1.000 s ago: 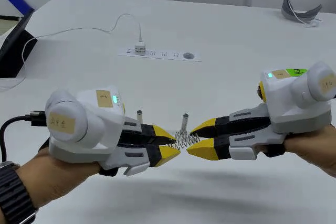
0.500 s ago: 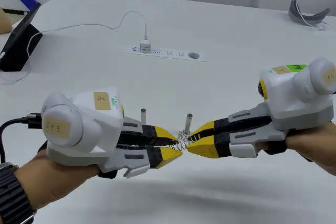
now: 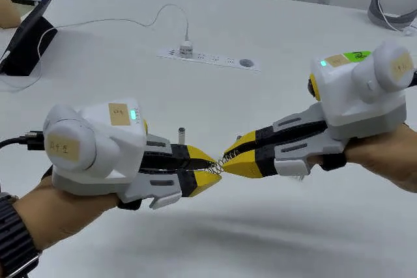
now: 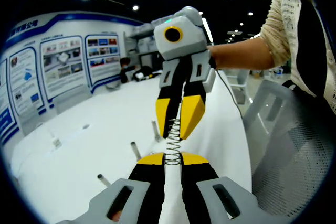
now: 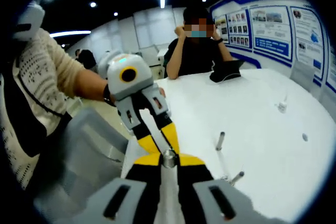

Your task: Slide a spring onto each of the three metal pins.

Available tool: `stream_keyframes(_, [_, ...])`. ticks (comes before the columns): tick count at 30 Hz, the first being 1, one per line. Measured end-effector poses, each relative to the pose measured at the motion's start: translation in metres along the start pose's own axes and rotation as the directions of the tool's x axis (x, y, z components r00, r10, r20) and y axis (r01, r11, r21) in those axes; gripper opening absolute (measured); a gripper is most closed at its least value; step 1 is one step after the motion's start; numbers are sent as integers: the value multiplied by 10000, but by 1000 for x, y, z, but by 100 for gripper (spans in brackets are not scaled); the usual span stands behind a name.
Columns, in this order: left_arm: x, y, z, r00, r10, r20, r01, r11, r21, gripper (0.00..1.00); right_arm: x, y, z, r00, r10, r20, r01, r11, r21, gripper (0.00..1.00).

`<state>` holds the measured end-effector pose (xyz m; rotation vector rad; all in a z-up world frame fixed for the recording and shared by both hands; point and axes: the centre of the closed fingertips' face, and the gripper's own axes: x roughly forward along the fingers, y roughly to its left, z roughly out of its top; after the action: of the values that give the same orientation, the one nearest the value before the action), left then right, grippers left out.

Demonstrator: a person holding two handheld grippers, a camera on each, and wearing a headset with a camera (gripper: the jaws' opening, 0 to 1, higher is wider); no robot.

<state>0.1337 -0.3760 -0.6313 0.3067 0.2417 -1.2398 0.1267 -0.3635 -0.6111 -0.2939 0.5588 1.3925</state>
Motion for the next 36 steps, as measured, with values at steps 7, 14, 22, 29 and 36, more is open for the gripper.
stream_keyframes(7, [1,11,-5,9989,456,99,-453,9986,-270,10,9,-10,1,9946,-248,-1006,178,9974,-693,12])
stream_keyframes(14, [1,18,-11,9974,717,99,-712,9965,-434,10,19,-13,2,9786,-340,-2029,25,9881,-1537,12])
stream_keyframes(22, [2,26,-19,9940,1089,51,-1082,9913,-745,11,29,-20,0,9527,-469,-3002,-229,9741,-2249,12])
stream_keyframes(29, [-3,32,-21,9899,1388,299,-1349,9850,-1073,15,33,-29,0,9405,-539,-3356,-283,9715,-2352,12])
stream_keyframes(36, [-10,37,-31,9840,1760,274,-1708,9759,-1359,23,33,-39,2,9335,-598,-3537,-249,9728,-2303,12])
